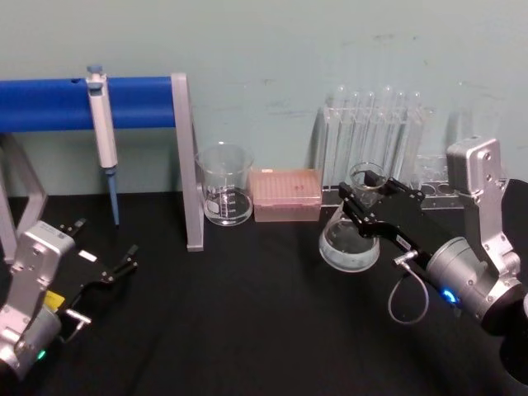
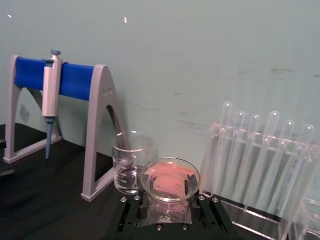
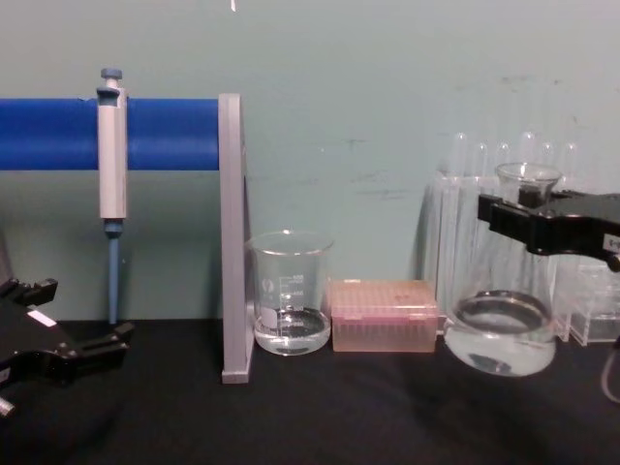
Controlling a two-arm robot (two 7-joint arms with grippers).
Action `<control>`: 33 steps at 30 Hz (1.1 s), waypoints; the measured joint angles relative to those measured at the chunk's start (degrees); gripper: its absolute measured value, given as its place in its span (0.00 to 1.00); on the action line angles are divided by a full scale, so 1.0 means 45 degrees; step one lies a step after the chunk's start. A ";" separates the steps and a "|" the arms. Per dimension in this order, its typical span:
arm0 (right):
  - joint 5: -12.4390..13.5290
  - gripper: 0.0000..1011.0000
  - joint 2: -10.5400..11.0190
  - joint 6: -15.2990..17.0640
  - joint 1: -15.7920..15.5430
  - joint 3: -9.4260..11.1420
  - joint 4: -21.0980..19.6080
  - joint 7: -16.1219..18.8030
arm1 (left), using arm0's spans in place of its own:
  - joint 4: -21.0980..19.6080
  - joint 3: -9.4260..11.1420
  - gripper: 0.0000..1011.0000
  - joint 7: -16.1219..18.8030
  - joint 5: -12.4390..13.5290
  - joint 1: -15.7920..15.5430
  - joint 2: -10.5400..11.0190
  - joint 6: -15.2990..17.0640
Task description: Grasp the erlenmeyer flask with one hand, shake it three times, then place it back.
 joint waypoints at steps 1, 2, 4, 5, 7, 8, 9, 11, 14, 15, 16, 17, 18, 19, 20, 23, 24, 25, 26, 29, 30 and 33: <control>-0.0025 0.45 -0.0016 0.0013 -0.0014 0.0026 -0.0008 -0.0012 | 0.0000 0.0000 0.99 0.0001 0.0000 -0.0001 0.0000 0.0000; -0.0048 0.45 -0.0032 0.0020 -0.0027 0.0051 -0.0015 -0.0021 | 0.0000 0.0000 0.99 0.0001 0.0001 0.0000 0.0000 0.0000; -0.0113 0.45 -0.0076 0.0043 -0.0059 0.0116 -0.0030 -0.0033 | 0.0000 0.0000 0.99 0.0001 0.0000 0.0000 0.0000 0.0000; -0.0146 0.45 -0.0106 0.0055 -0.0076 0.0151 -0.0037 -0.0034 | 0.0000 0.0001 0.99 0.0001 0.0000 0.0000 0.0000 0.0000; -0.0176 0.45 -0.0137 0.0063 -0.0088 0.0186 -0.0041 -0.0034 | 0.0000 0.0000 0.99 0.0001 0.0000 0.0000 0.0000 0.0000; -0.0195 0.45 -0.0154 0.0065 -0.0095 0.0205 -0.0041 -0.0034 | 0.0000 0.0000 0.99 0.0000 0.0000 0.0000 0.0000 0.0000; -0.0205 0.45 -0.0167 0.0068 -0.0099 0.0213 -0.0041 -0.0032 | 0.0000 0.0000 0.99 0.0001 0.0000 0.0000 0.0000 0.0000; -0.0239 0.45 -0.0204 0.0078 -0.0107 0.0238 -0.0041 -0.0004 | 0.0000 0.0000 0.99 0.0001 0.0000 0.0000 0.0000 0.0000; -0.0282 0.45 -0.0255 0.0089 -0.0108 0.0250 -0.0039 0.0059 | 0.0000 0.0000 0.99 0.0001 0.0000 0.0000 0.0000 0.0000; -0.0294 0.45 -0.0263 0.0094 -0.0109 0.0250 -0.0037 0.0075 | 0.0000 0.0000 0.99 0.0001 0.0001 0.0000 0.0000 0.0000; -0.0309 0.45 -0.0283 0.0105 -0.0107 0.0250 -0.0031 0.0108 | 0.0000 0.0000 0.99 0.0001 0.0000 0.0000 0.0000 0.0000; -0.0313 0.45 -0.0292 0.0109 -0.0102 0.0250 -0.0025 0.0132 | 0.0000 0.0000 0.99 0.0001 0.0000 -0.0001 0.0000 0.0000; -0.0318 0.45 -0.0299 0.0110 -0.0095 0.0247 -0.0019 0.0160 | 0.0000 0.0000 0.99 0.0001 0.0000 0.0000 0.0000 0.0000; -0.0323 0.45 -0.0307 0.0111 -0.0083 0.0238 -0.0011 0.0185 | 0.0000 0.0000 0.99 0.0000 0.0000 0.0000 0.0000 0.0000; -0.0326 0.45 -0.0317 0.0112 -0.0072 0.0224 -0.0001 0.0220 | 0.0000 0.0000 0.99 0.0001 0.0001 0.0000 0.0000 0.0000; -0.0339 0.45 -0.0359 0.0113 0.0012 0.0099 0.0066 0.0409 | 0.0000 0.0000 0.99 0.0001 0.0001 0.0000 0.0000 0.0000; -0.0339 0.45 -0.0366 0.0112 0.0033 0.0068 0.0082 0.0457 | 0.0000 0.0000 0.99 0.0001 0.0000 0.0000 0.0000 0.0000; -0.0338 0.45 -0.0376 0.0109 0.0078 0.0008 0.0119 0.0541 | 0.0000 0.0000 0.99 0.0001 0.0000 0.0000 0.0000 0.0000; -0.0338 0.45 -0.0376 0.0109 0.0078 0.0008 0.0119 0.0541 | 0.0000 0.0000 0.99 0.0000 0.0000 0.0000 0.0000 0.0000; -0.0310 0.45 -0.0392 0.0106 0.0196 -0.0179 0.0181 0.0773 | 0.0000 0.0000 0.99 0.0000 0.0001 0.0000 0.0000 0.0000; -0.0294 0.45 -0.0395 0.0106 0.0224 -0.0222 0.0192 0.0825 | 0.0000 0.0000 0.99 0.0000 0.0001 0.0000 0.0000 0.0000; -0.0226 0.45 -0.0411 0.0105 0.0331 -0.0389 0.0253 0.1001 | 0.0000 0.0000 0.99 0.0001 0.0001 0.0000 0.0000 0.0000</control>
